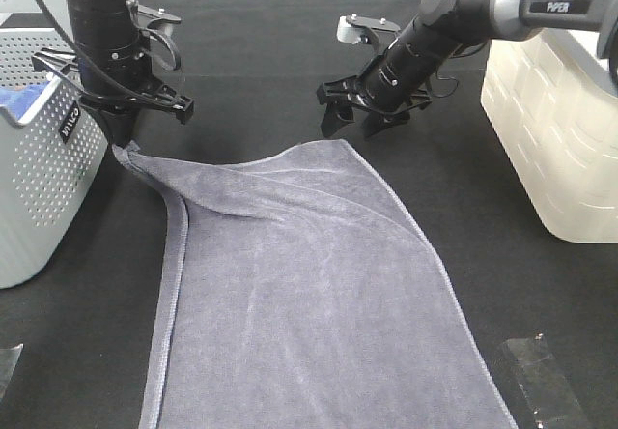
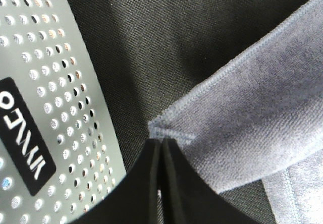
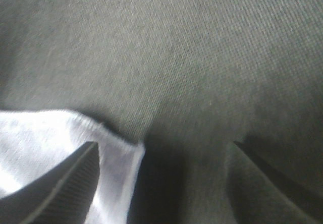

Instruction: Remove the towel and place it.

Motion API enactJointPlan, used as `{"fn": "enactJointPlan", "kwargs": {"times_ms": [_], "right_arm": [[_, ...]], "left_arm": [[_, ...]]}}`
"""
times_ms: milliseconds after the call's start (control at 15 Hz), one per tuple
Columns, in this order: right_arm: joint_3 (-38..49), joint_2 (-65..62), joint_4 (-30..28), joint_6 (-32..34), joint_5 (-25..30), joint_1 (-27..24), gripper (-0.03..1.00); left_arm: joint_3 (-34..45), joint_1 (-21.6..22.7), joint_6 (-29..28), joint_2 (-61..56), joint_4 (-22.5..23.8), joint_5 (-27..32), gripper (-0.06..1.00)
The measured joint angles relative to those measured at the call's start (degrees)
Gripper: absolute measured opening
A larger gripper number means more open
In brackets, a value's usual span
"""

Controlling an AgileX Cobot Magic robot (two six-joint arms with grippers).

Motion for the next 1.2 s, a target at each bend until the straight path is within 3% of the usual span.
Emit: {"fn": "enactJointPlan", "kwargs": {"times_ms": [467,733,867,1067,1200], "right_arm": [[-1.9,2.6,-0.1,-1.1,3.9,0.0,0.55],[-2.0,2.7,0.3,-1.8,5.0,0.0,0.25],[-2.0,2.7,0.6,-2.1,5.4,0.0,0.04],[-2.0,1.7,-0.6,-1.9,5.8,0.0,0.00],[-2.0,-0.9,-6.7,2.1,5.8,0.0,0.00]], "left_arm": [[0.0,0.0,0.0,0.0,0.0,0.0,0.00],[0.0,0.0,0.0,0.0,0.0,0.0,0.00],[0.0,0.0,0.0,0.0,0.0,0.0,0.00],[0.0,0.0,0.0,0.0,0.0,0.0,0.00],[0.0,0.0,0.0,0.0,0.0,-0.1,0.00]]}}
